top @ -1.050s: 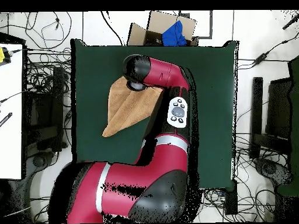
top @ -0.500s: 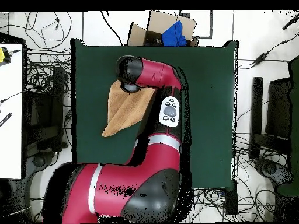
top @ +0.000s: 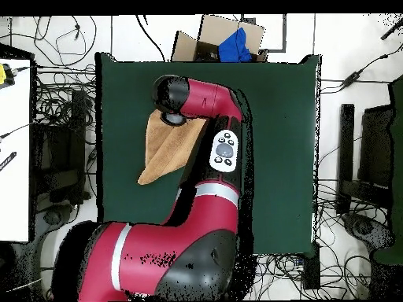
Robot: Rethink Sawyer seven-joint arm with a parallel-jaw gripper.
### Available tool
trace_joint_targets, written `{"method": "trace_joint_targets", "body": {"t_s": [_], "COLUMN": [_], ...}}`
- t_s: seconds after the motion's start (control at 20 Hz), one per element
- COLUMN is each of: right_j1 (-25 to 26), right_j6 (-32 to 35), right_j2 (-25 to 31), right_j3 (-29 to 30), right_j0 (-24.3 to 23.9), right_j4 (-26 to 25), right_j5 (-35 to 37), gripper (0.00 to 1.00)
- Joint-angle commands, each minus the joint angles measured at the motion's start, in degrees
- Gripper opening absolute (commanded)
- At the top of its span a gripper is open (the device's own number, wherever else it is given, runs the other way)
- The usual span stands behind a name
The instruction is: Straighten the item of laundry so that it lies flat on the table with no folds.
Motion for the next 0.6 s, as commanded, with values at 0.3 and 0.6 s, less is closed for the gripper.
{"method": "trace_joint_targets", "body": {"t_s": [0.3, 0.6], "right_j1": [-3.97, -4.01], "right_j6": [14.31, 13.84], "right_j2": [0.08, 0.35], "right_j3": [9.78, 10.06], "right_j0": [-1.2, -1.23], "right_j4": [0.38, 0.33], "right_j5": [-3.4, -0.23], "gripper": [0.0, 0.0]}}
